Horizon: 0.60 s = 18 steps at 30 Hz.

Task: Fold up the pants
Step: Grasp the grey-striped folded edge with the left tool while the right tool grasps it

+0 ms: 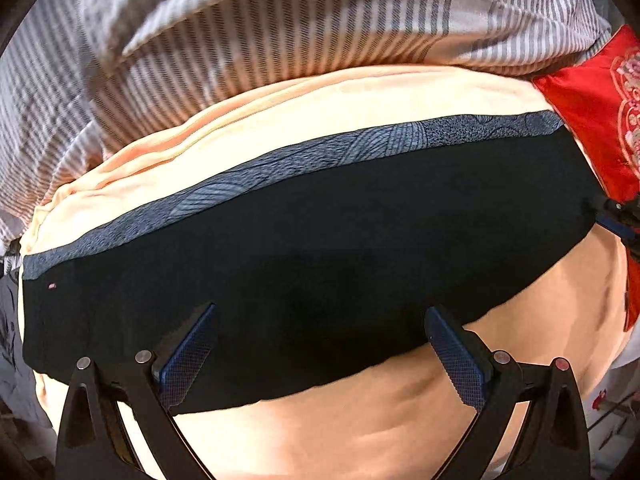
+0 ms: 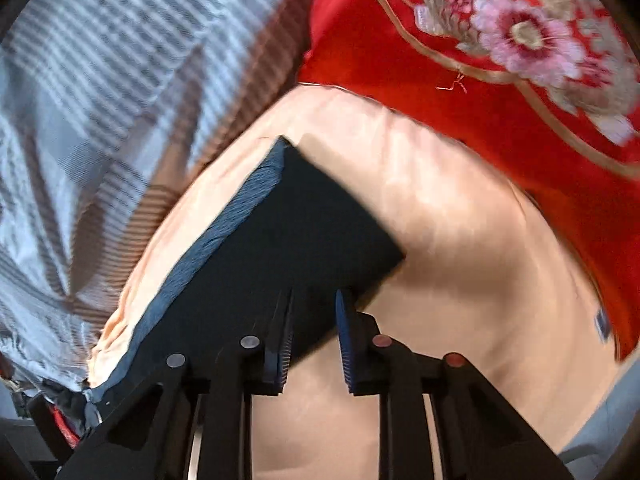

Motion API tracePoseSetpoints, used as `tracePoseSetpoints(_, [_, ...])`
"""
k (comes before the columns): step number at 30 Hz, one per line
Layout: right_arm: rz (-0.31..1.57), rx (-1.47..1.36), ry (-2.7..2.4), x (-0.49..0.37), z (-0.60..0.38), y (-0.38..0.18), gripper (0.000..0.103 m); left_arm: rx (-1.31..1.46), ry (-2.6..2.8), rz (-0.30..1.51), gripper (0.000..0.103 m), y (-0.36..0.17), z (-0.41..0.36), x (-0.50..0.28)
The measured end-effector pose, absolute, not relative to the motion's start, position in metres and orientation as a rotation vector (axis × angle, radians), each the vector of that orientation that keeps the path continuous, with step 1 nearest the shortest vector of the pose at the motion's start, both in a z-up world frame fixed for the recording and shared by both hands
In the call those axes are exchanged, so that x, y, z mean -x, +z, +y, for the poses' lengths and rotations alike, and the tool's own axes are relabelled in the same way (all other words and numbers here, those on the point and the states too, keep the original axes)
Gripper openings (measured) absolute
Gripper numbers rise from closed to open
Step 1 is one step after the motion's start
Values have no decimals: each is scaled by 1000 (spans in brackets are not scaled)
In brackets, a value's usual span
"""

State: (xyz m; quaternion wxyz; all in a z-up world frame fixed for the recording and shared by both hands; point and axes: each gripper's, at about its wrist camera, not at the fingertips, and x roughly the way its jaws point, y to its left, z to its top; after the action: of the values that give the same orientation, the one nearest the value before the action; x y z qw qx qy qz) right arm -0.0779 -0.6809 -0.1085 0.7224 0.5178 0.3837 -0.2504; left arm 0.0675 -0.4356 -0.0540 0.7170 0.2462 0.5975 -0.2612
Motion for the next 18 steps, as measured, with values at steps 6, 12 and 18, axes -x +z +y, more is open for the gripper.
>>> tracePoseSetpoints(6, [777, -1200, -610, 91, -694, -108, 12, -550, -553, 1323, 102, -58, -452, -74])
tracePoseSetpoints(12, [770, -1076, -492, 46, -706, -94, 13, -533, -486, 1328, 102, -71, -468, -90])
tracePoseSetpoints(18, [821, -1099, -513, 7, -727, -130, 11, -529, -425, 1338, 102, -97, -478, -106])
